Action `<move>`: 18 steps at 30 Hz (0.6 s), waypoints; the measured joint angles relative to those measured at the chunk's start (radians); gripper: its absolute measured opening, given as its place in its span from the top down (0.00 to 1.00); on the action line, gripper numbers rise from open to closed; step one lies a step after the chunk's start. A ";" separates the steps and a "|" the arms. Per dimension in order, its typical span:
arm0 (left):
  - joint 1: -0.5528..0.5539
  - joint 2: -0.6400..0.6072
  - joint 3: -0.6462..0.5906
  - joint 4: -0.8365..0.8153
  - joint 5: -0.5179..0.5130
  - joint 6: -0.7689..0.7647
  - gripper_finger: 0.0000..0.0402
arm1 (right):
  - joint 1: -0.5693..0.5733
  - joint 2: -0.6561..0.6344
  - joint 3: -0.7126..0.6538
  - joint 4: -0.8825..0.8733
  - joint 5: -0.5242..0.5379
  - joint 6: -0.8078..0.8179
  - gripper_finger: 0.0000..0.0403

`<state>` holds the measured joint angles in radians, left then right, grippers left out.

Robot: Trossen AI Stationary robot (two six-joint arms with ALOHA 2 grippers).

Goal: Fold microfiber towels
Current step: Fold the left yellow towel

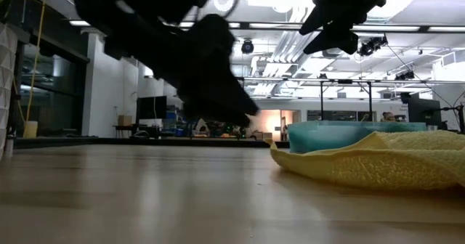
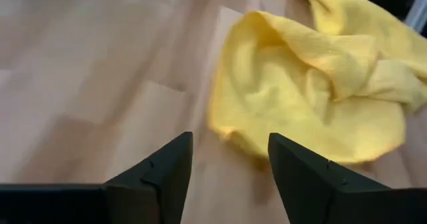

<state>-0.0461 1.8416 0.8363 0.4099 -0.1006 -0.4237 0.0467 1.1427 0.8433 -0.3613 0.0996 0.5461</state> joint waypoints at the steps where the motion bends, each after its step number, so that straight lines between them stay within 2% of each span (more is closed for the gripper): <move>1: -0.005 0.031 0.030 0.000 0.011 -0.019 0.53 | 0.000 0.000 0.000 0.000 0.000 0.000 0.48; 7: -0.009 0.139 0.146 -0.027 0.071 -0.196 0.53 | 0.000 0.000 0.001 0.000 0.000 0.004 0.48; 14: 0.001 0.160 0.180 -0.135 0.063 -0.230 0.54 | 0.000 0.000 0.001 -0.002 0.000 0.004 0.48; 18: 0.016 0.153 0.187 -0.181 0.095 -0.313 0.55 | 0.000 0.000 0.001 -0.005 0.000 0.004 0.48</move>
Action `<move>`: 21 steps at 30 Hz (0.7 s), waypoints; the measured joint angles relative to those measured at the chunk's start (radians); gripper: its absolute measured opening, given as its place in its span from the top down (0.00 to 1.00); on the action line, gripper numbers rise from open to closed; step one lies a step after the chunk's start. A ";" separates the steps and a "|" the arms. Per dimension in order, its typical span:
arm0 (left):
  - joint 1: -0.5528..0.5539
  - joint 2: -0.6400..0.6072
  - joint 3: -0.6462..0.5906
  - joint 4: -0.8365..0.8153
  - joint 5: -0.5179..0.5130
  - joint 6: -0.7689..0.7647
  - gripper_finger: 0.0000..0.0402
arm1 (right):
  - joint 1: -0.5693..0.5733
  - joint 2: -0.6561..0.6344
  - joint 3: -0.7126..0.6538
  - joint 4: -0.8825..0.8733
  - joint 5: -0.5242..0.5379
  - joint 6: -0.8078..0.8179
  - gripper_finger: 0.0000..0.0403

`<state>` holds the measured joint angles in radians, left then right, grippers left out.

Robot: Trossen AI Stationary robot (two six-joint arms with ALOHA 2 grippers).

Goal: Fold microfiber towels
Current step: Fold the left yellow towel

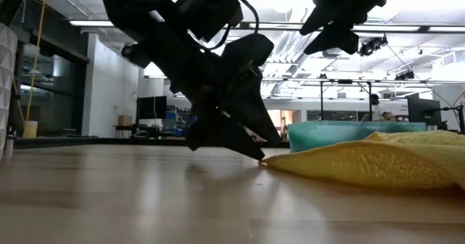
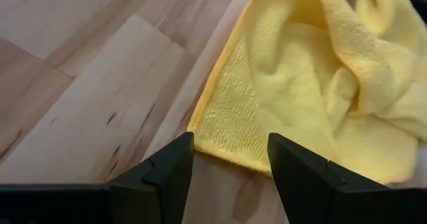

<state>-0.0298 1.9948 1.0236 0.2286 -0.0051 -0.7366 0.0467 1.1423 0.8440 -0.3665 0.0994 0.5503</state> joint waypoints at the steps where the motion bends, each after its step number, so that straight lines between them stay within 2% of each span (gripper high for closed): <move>1: 0.006 -0.009 0.001 -0.010 0.021 -0.010 0.55 | 0.000 0.000 0.000 0.000 0.000 0.000 0.48; 3: 0.017 -0.033 0.002 -0.026 0.042 -0.019 0.55 | 0.000 0.000 0.000 -0.003 0.000 -0.004 0.48; 10: 0.062 -0.104 0.003 -0.141 0.016 -0.073 0.55 | 0.000 0.000 0.000 -0.011 0.015 -0.034 0.48; 16: 0.074 -0.057 0.001 -0.183 0.124 -0.252 0.55 | 0.000 0.000 0.000 -0.011 0.044 -0.034 0.48; 21: 0.064 -0.016 0.004 -0.105 0.217 -0.373 0.55 | 0.000 0.000 0.000 -0.015 0.046 -0.034 0.48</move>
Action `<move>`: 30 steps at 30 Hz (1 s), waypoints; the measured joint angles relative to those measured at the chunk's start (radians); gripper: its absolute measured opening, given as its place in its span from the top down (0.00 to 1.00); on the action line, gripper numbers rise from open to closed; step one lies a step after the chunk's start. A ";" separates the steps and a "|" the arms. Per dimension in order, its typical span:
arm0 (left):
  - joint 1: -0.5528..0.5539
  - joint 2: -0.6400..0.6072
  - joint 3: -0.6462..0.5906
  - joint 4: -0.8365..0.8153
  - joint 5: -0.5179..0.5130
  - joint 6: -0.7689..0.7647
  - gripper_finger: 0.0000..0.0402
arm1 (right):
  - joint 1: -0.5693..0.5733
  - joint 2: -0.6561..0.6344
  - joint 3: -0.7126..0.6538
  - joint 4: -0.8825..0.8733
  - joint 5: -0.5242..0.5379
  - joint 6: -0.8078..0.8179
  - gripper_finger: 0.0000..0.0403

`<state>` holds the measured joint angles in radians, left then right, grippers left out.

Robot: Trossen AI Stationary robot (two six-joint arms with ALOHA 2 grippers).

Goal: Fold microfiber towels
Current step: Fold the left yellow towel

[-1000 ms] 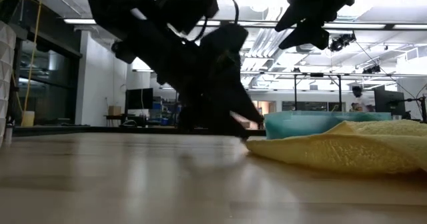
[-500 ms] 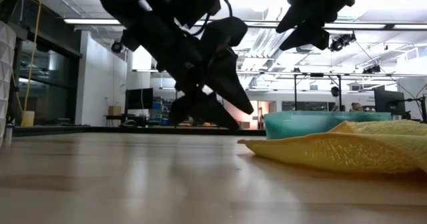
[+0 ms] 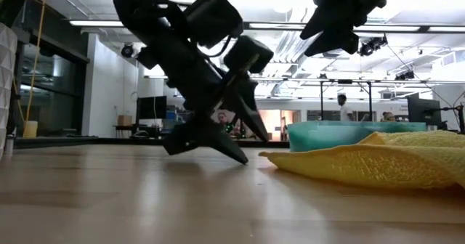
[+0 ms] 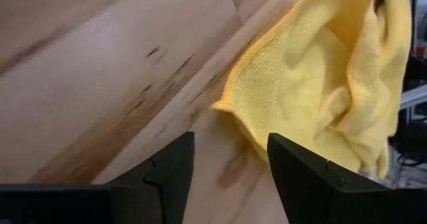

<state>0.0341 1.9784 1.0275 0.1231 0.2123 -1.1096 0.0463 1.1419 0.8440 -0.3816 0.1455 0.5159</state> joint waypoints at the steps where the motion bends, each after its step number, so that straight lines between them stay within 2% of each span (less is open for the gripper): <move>1: -0.002 0.006 -0.001 0.017 -0.001 -0.018 0.55 | 0.000 0.000 0.000 -0.002 0.001 0.000 0.48; 9: -0.003 0.042 -0.001 0.098 -0.016 -0.108 0.55 | 0.000 0.000 0.000 -0.003 0.010 0.001 0.48; 21: -0.003 0.065 0.001 0.150 -0.108 -0.172 0.55 | 0.000 0.000 0.000 -0.003 0.013 0.002 0.48; 30: -0.004 0.070 0.010 0.210 -0.102 -0.096 0.56 | 0.000 0.000 0.000 -0.003 0.063 0.003 0.48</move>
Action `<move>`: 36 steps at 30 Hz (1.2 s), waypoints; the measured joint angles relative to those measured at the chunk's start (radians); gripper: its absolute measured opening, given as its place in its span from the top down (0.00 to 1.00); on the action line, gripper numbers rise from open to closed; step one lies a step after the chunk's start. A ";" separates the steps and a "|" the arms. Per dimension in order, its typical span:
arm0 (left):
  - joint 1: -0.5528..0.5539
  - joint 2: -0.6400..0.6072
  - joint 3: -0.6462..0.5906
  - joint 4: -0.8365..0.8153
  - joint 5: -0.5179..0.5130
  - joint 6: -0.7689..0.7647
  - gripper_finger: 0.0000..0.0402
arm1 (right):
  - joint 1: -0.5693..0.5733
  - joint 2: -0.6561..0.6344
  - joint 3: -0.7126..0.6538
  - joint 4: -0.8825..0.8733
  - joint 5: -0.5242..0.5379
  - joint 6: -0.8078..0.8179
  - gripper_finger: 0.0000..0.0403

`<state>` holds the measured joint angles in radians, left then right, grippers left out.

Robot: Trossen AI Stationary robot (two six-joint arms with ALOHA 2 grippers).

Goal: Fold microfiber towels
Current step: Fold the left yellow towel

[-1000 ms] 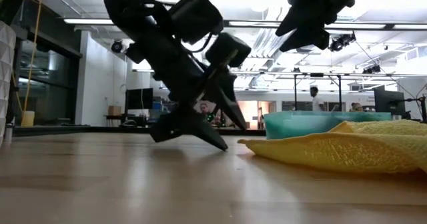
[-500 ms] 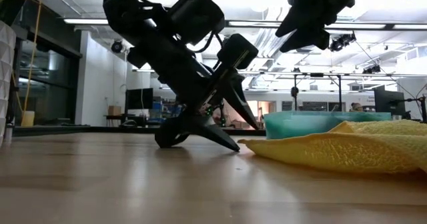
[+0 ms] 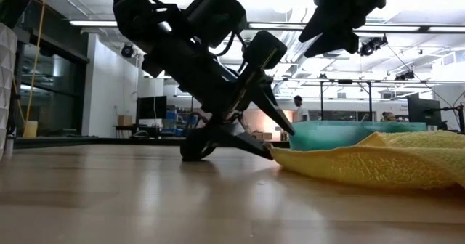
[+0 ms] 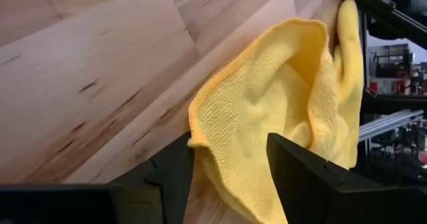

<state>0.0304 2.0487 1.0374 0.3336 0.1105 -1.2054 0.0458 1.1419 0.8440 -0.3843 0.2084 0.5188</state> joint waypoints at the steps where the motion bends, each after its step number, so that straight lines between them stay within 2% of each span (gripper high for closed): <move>1: 0.000 0.000 0.000 -0.001 -0.002 0.005 0.57 | 0.000 0.000 0.000 0.000 0.001 0.000 0.48; 5: 0.001 0.000 0.002 -0.015 -0.017 0.048 0.65 | 0.000 0.000 0.000 0.000 0.001 0.001 0.48; 10: 0.021 -0.004 0.002 -0.017 -0.013 0.067 0.84 | 0.000 0.000 0.000 0.000 0.002 0.001 0.48; 14: 0.051 -0.024 -0.001 -0.027 -0.009 0.179 0.98 | 0.000 0.000 0.000 0.000 0.002 0.014 0.48; 18: 0.107 -0.090 -0.002 -0.077 -0.029 0.314 0.99 | 0.000 0.000 0.000 0.010 0.002 0.031 0.48; 23: 0.170 -0.229 -0.001 -0.230 -0.014 0.491 1.00 | 0.000 0.000 0.000 0.047 0.002 0.031 0.48; 27: 0.220 -0.344 0.000 -0.322 -0.083 0.659 1.00 | 0.000 0.003 0.000 0.104 0.001 -0.009 0.48; 33: 0.251 -0.446 0.000 -0.400 -0.091 0.701 1.00 | 0.000 0.050 0.000 0.189 -0.008 -0.122 0.48; 36: 0.251 -0.461 0.001 -0.395 -0.092 0.697 1.00 | 0.000 0.104 0.000 0.210 -0.062 -0.170 0.48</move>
<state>0.2819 1.5880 1.0382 -0.0618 0.0185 -0.5084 0.0456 1.2457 0.8440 -0.1745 0.1468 0.3485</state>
